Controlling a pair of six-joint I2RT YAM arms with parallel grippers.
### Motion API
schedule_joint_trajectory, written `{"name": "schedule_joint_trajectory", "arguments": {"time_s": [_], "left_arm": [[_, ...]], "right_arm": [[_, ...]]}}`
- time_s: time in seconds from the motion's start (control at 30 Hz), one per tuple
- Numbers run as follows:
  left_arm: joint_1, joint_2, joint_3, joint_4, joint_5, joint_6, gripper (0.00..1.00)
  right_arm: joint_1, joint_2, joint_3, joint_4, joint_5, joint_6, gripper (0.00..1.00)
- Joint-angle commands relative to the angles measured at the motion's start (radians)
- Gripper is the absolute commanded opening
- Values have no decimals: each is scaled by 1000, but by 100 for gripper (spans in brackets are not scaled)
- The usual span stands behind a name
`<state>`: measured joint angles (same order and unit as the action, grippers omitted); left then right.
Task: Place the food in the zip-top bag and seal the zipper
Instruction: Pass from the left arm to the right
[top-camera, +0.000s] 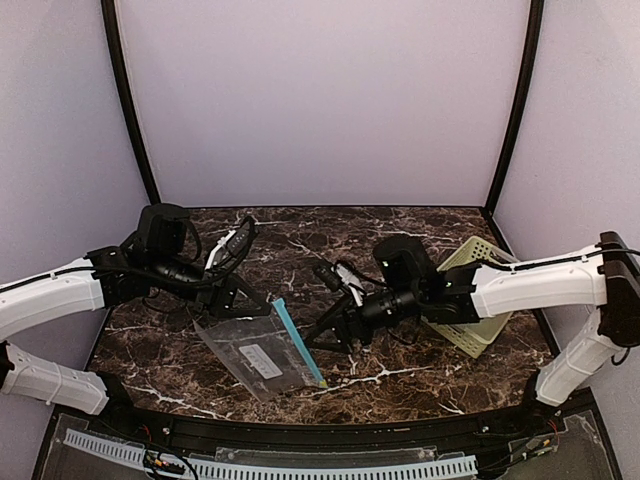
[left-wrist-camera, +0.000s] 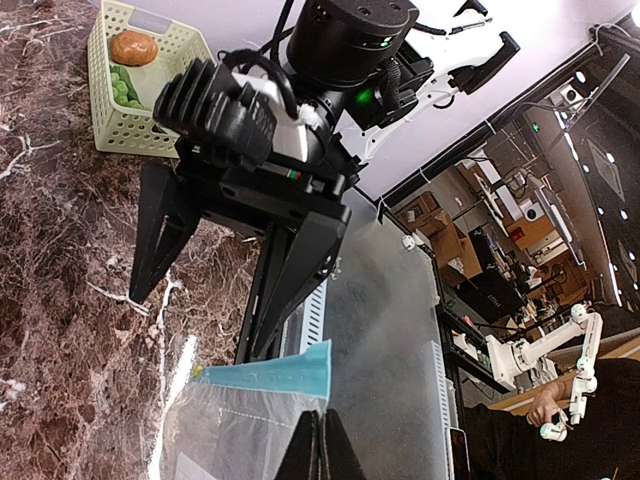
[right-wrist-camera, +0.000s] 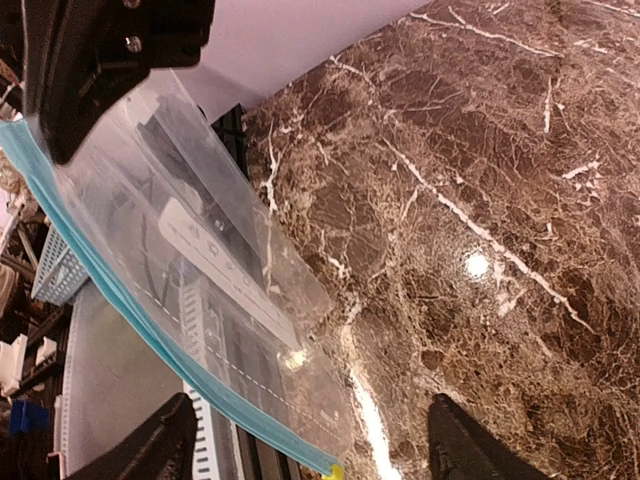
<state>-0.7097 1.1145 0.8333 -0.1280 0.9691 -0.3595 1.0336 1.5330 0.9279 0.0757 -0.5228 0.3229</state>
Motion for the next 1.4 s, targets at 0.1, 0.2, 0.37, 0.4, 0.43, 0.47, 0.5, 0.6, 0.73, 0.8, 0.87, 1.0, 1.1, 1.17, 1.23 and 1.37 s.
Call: {"name": "schedule_joint_trajectory", "arguments": {"time_s": [0.1,0.2,0.37,0.4,0.43,0.47,0.5,0.6,0.73,0.8,0.87,1.0,1.1,1.17,1.23,1.37], "left_arm": [[-2,-12,-2,8,19,11,1],[-1,-16,-2,9,19,9,1],[-2,-19,-3,8,17,5,1],[-2,-19,-3,8,17,5,1],[-2,-20,-4,8,17,5,1],[-2,-20,-4,8,16,5,1],[-2,-21,-5,8,16,4,1],[-2,-22,-5,9,15,4,1],[-2,-20,-6,9,17,4,1],[-3,-18,-5,9,18,4,1],[-2,-17,-5,11,19,4,1],[-2,-16,-5,11,20,3,1],[-2,-14,-5,11,20,4,1],[-2,-12,-5,13,20,5,1],[-2,-10,-5,15,20,5,1],[-3,-6,-4,19,22,5,1]], "right_arm": [[-1,-42,-18,45,-27,13,67],[4,-25,-15,37,-28,8,65],[23,14,17,16,-28,-11,64],[22,21,22,15,-28,-14,63],[22,25,24,16,-28,-15,63],[23,29,27,17,-29,-17,63],[23,32,31,18,-28,-19,63],[23,35,36,18,-29,-22,62],[23,36,35,16,-29,-23,62],[21,29,26,21,-16,-20,61],[11,17,15,25,-10,-16,61],[-5,-7,5,26,-11,-16,61],[-10,-8,7,20,-17,-19,61],[-12,-1,12,16,-22,-22,61],[-11,11,18,12,-30,-24,61],[-7,28,23,9,-48,-28,60]]}}
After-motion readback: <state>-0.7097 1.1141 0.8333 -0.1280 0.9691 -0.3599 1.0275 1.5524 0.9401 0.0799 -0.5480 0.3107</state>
